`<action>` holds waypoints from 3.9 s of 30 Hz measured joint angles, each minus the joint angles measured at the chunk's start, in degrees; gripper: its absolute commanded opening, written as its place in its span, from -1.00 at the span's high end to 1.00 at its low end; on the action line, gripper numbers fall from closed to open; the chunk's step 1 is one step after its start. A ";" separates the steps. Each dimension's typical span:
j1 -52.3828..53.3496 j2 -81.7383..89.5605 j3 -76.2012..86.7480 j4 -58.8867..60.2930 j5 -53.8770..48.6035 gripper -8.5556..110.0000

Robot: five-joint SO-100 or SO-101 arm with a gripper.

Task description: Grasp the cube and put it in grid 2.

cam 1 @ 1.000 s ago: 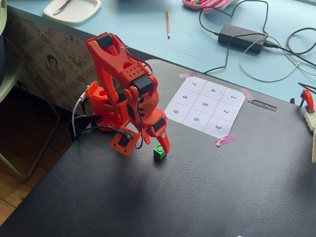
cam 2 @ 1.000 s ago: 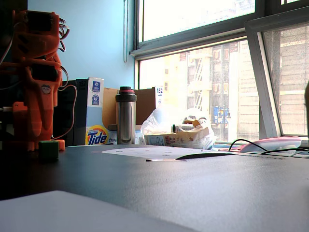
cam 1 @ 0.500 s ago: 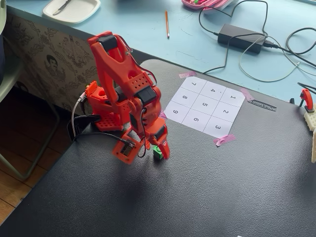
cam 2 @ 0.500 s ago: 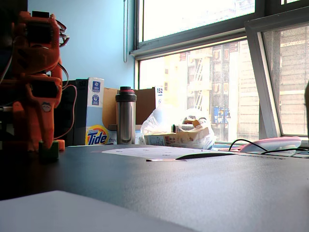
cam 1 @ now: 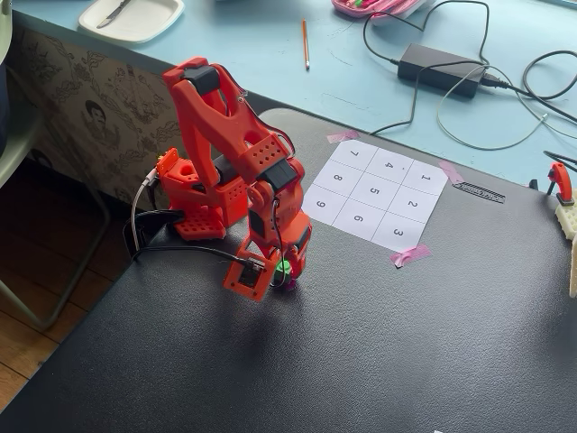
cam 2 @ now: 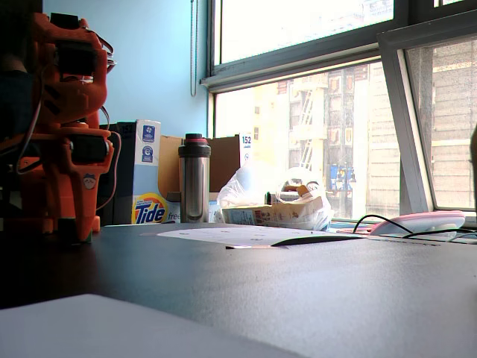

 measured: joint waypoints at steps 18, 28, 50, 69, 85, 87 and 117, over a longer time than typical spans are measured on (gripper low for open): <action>-18.81 -10.11 -43.95 22.24 1.58 0.85; -36.39 -24.26 -63.02 24.61 5.80 0.85; -50.45 -45.70 -66.36 10.46 12.13 0.85; -49.48 -53.35 -67.94 4.75 12.48 0.85; -53.26 -55.46 -72.51 10.20 12.48 0.32; -53.70 -54.23 -72.42 11.25 11.87 0.32; -10.90 26.19 -14.77 23.82 3.87 0.35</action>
